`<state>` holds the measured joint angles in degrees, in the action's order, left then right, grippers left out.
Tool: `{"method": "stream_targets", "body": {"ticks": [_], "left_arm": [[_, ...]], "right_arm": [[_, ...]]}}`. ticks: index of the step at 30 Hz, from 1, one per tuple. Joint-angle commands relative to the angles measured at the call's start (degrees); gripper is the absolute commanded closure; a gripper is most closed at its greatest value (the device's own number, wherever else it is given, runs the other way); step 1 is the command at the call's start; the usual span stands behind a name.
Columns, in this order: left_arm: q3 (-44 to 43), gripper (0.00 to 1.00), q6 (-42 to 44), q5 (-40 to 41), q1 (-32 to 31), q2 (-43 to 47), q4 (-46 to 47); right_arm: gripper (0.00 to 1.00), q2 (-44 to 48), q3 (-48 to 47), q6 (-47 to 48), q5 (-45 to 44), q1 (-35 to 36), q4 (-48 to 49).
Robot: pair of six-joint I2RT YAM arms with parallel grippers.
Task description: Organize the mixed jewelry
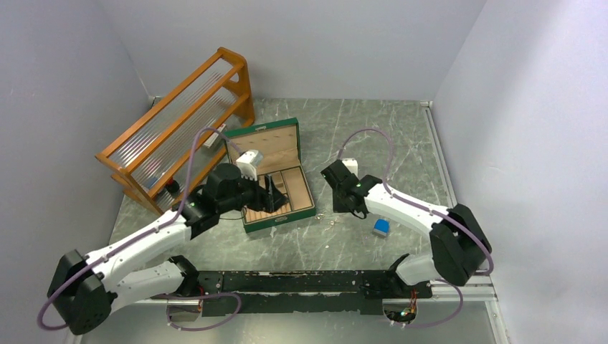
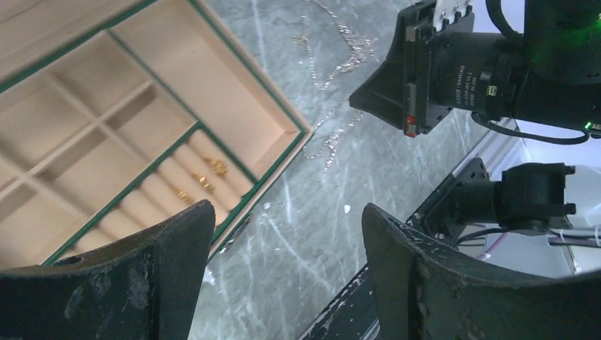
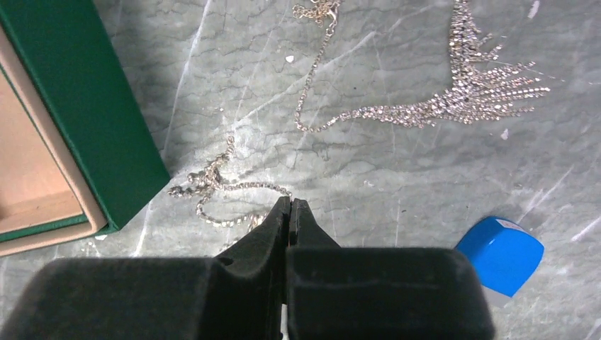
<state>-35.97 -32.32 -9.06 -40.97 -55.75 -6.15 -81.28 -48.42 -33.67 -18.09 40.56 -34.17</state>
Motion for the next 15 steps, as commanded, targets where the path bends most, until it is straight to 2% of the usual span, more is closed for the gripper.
{"method": "stream_targets", "body": {"ticks": [1, 10, 15], "left_arm": [[-4.1, 0.20, 0.5, 1.7, -3.6, -5.5, 9.4], [-8.1, 0.24, 4.1, 3.7, -10.3, -19.2, 21.5], [-9.0, 0.26, 5.4, 3.3, -11.5, -24.7, 26.9]], "right_arm": [[1.00, 4.3, 2.3, -1.6, -2.7, -0.5, 1.5], [1.00, 12.2, 4.6, -1.3, -1.7, -0.7, 3.5], [1.00, 15.7, 3.6, 0.2, -0.1, -0.9, 3.4]]}}
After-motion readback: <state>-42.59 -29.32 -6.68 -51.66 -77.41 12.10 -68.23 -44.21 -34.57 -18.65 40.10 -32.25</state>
